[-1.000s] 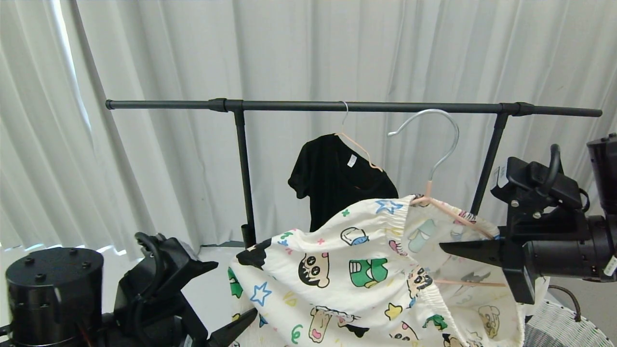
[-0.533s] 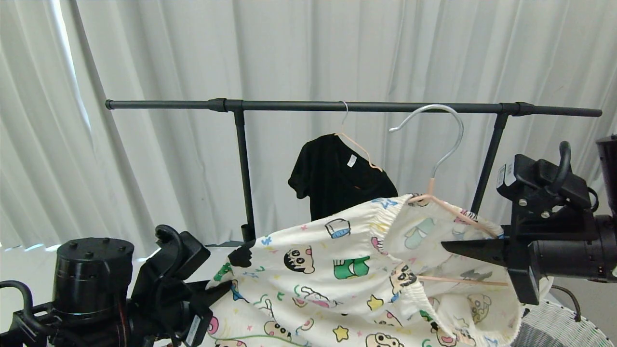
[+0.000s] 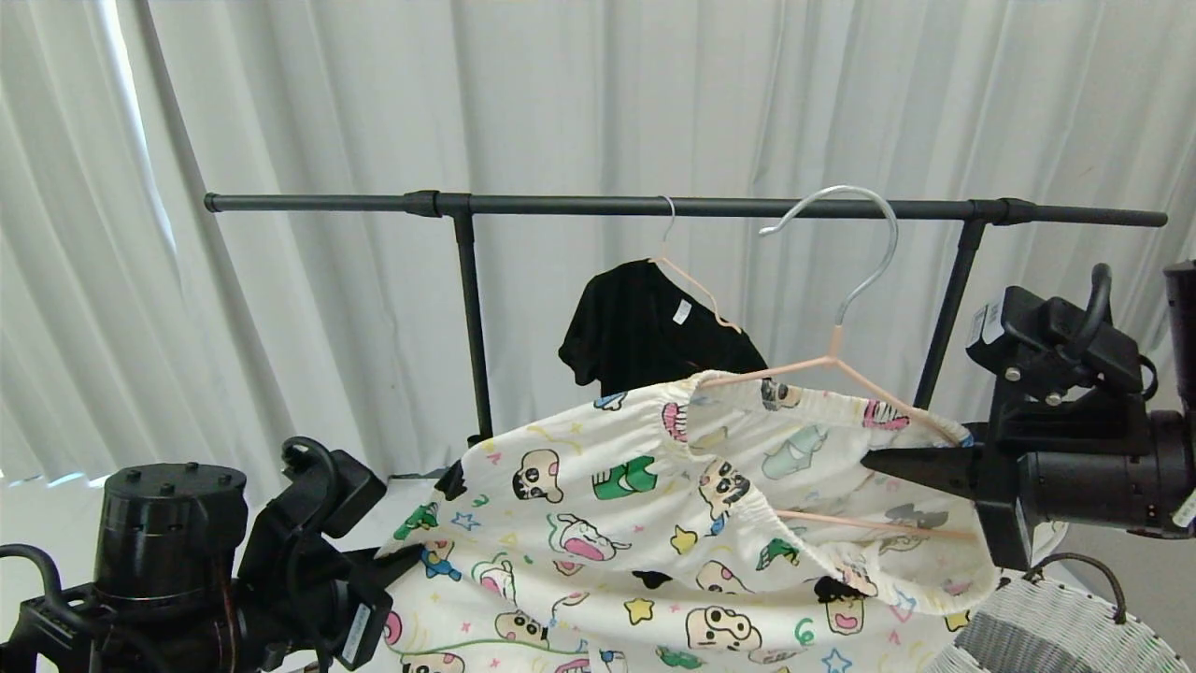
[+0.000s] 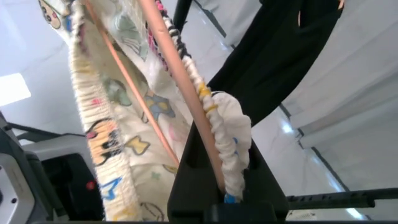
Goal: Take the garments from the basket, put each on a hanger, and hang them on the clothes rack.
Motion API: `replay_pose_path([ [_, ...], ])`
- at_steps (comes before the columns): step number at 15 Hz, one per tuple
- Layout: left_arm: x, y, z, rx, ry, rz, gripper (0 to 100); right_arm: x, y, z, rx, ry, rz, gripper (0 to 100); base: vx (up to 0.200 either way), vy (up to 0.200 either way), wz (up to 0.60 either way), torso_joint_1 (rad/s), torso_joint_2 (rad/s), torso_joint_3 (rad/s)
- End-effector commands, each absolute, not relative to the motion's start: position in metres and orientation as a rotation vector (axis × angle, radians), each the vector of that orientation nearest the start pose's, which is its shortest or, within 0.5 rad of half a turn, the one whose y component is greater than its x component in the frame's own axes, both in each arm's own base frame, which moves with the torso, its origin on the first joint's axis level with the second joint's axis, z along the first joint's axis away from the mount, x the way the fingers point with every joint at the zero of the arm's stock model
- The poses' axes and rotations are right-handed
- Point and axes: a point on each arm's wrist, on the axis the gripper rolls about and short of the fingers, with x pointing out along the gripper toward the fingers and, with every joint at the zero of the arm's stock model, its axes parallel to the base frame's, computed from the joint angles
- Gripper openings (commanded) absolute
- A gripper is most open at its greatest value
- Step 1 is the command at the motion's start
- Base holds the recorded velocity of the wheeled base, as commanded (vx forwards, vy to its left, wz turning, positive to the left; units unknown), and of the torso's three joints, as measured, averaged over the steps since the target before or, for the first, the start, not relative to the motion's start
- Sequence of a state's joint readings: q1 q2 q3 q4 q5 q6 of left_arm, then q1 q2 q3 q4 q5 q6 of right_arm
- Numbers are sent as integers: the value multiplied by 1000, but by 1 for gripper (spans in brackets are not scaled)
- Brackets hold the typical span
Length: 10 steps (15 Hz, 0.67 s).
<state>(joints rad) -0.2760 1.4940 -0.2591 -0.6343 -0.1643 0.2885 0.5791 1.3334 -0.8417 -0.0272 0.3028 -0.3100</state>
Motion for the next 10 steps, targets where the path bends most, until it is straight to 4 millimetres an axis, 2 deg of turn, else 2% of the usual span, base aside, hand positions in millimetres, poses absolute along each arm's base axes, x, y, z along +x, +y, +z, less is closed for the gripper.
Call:
replay_pose_path([
  [1, 179, -61, 106, 315, 508, -539, 0, 172, 121, 229, -348, 344, 931, 0, 0, 0, 0, 0, 0, 0],
  [2, 177, -63, 110, 316, 483, -552, 100, 172, 120, 229, -348, 343, 930, 0, 0, 0, 0, 0, 0, 0],
  [4, 177, -64, 112, 314, 466, -553, 100, 172, 120, 229, -351, 343, 925, 0, 0, 0, 0, 0, 0, 0],
  [7, 170, -60, 122, 303, 395, -535, 100, 176, 100, 228, -341, 457, 726, 0, 0, 0, 0, 0, 0, 0],
  [10, 159, -57, 136, 280, 322, -529, 100, 179, 87, 228, -287, 502, 626, 0, 0, 0, 0, 0, 0, 0],
])
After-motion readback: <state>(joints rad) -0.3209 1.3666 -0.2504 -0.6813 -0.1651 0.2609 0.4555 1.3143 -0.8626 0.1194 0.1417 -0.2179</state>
